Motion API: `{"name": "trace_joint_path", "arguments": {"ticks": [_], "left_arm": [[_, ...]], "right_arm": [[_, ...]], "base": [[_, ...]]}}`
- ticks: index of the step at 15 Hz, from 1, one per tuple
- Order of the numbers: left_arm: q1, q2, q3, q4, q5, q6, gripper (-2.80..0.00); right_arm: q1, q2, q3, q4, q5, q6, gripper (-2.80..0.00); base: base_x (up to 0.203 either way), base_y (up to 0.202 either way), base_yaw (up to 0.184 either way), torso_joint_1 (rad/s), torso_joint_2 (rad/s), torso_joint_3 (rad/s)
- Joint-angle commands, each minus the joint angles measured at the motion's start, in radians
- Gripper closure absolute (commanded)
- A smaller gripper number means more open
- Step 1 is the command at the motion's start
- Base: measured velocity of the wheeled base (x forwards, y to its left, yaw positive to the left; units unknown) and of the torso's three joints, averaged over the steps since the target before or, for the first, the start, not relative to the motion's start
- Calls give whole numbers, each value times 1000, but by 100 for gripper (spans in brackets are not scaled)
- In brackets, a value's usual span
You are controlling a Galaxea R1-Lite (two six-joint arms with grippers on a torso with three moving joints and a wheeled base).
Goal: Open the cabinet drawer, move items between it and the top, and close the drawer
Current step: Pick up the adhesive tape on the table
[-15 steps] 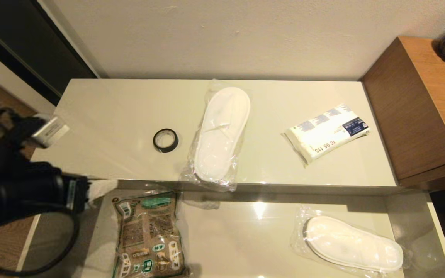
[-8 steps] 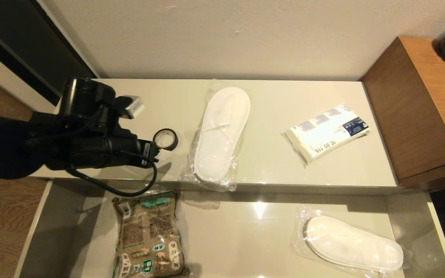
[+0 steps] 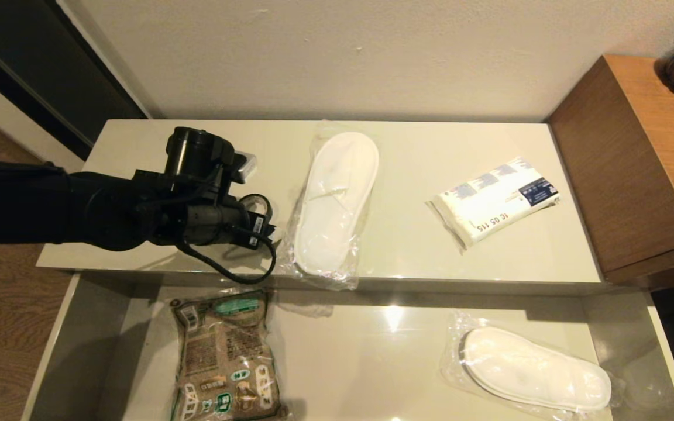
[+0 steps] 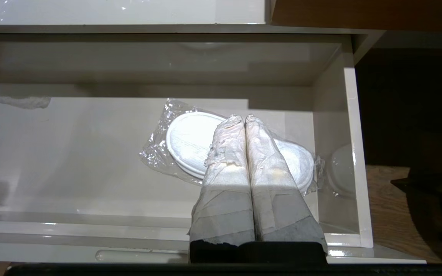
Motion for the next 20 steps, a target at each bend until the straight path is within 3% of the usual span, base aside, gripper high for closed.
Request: {"name": "trace_joint_path", "arguments": {"ticks": [1,7,12,19,20], "left_arm": [[2,20,-9,3,6,1,-280],[2,5,-20,2,6,-11,-280],[1,35,-12,-139,70,-3,-280],[-2,19,9,-130,70,3,-280],[-2,19,17,-129,70,3,0]], "right_arm": [[0,1,0,-1,1,-1,0],[0,1,0,-1,1,-1,0],[0,1,0,-1,1,-1,0],[0,1,0,-1,1,-1,0],[0,1,0,-1,1,0,0]], "base": [[0,0,0,0,0,0],[0,0,0,0,0,0],[0,0,0,0,0,0],[0,0,0,0,0,0],[0,0,0,0,0,0]]}}
